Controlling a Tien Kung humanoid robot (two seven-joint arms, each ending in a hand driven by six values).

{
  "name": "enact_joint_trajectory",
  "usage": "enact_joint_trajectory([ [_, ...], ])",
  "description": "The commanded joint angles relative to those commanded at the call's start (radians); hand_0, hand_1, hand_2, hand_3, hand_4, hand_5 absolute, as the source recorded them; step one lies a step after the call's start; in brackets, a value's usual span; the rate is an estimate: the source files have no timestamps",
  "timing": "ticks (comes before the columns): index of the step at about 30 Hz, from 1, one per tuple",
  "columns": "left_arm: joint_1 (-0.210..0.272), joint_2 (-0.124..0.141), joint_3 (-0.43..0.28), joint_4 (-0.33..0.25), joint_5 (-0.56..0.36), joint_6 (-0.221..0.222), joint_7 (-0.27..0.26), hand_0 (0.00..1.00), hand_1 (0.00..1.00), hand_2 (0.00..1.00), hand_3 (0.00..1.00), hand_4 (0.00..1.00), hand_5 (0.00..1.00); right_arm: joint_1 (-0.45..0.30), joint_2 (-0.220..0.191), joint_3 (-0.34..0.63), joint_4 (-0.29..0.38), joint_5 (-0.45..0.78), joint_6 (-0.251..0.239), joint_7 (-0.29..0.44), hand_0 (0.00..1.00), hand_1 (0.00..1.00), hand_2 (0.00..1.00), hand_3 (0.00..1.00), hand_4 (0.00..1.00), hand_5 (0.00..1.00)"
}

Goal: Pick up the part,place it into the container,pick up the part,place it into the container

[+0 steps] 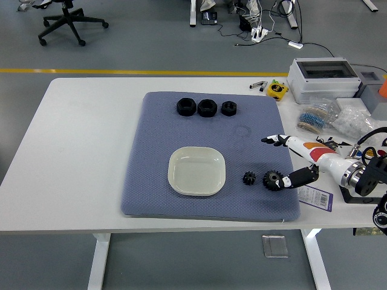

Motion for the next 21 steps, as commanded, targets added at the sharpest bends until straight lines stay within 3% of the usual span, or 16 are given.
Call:
enact_joint_trajectory([
  [8, -0.001, 0.0, 0.0, 0.0, 0.0, 0.002, 0.001, 0.862, 0.818, 0.849, 0.612, 0.538, 0.724, 0.102, -0.003, -0.13, -0.05, -0.003, 0.022, -0.012, 0.812, 0.788, 0.827, 0.883, 0.998, 0.198],
  [21, 0.004, 0.0, 0.008, 0.0, -0.008, 0.007, 0.007, 0.863, 0.819, 0.849, 0.612, 0.537, 0.722, 0.201, 0.071, -0.245, -0.194, -0.119, 0.017, 0.002, 0.785, 0.772, 0.806, 0.844, 0.971, 0.147],
])
